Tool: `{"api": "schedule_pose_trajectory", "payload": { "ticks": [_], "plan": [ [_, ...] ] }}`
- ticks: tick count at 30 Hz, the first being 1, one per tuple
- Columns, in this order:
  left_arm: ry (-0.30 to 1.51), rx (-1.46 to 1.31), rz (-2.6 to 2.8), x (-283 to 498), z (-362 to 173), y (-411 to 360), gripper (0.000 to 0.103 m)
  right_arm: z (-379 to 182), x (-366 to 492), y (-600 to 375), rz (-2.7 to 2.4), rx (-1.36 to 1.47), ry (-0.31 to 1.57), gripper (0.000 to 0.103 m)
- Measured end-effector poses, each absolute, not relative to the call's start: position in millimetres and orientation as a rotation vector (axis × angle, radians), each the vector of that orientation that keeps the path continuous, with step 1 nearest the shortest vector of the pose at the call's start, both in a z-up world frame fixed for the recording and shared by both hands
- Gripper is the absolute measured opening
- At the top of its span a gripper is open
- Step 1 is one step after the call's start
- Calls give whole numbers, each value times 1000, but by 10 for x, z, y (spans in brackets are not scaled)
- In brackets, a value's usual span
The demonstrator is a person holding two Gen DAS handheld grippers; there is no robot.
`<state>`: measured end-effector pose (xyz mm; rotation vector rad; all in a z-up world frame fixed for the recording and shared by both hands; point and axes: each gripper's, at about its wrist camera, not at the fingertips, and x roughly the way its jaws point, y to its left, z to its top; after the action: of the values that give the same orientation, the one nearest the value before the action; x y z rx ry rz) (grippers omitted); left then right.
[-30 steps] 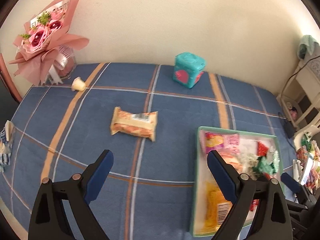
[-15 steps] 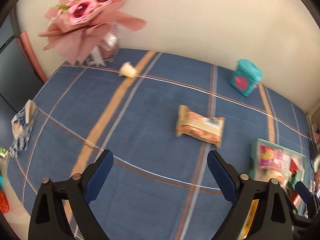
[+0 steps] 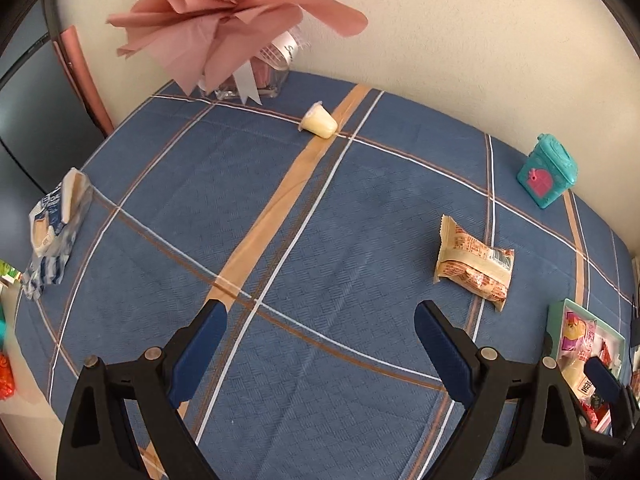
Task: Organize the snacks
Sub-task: 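Withdraw both tools from the tray toward the cream wafer pack and pudding cup, then grasp the yellow pudding cup with the left tool while the right tool grasps the cream wafer pack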
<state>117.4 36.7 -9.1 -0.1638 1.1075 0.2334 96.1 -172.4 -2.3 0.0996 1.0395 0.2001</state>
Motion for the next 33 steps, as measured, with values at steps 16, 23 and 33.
{"api": "schedule_pose_trajectory", "payload": {
  "ticks": [16, 23, 33],
  "plan": [
    [1148, -136, 83, 1853, -378, 1014, 95, -565, 1852, -1359, 155, 214, 1160, 103],
    [1111, -62, 81, 2193, -258, 1214, 95, -671, 2022, -1200, 156, 185, 1192, 91],
    [1103, 9, 14, 2501, -277, 1051, 94, -679, 2052, -1206, 160, 180, 1200, 80]
  ]
}}
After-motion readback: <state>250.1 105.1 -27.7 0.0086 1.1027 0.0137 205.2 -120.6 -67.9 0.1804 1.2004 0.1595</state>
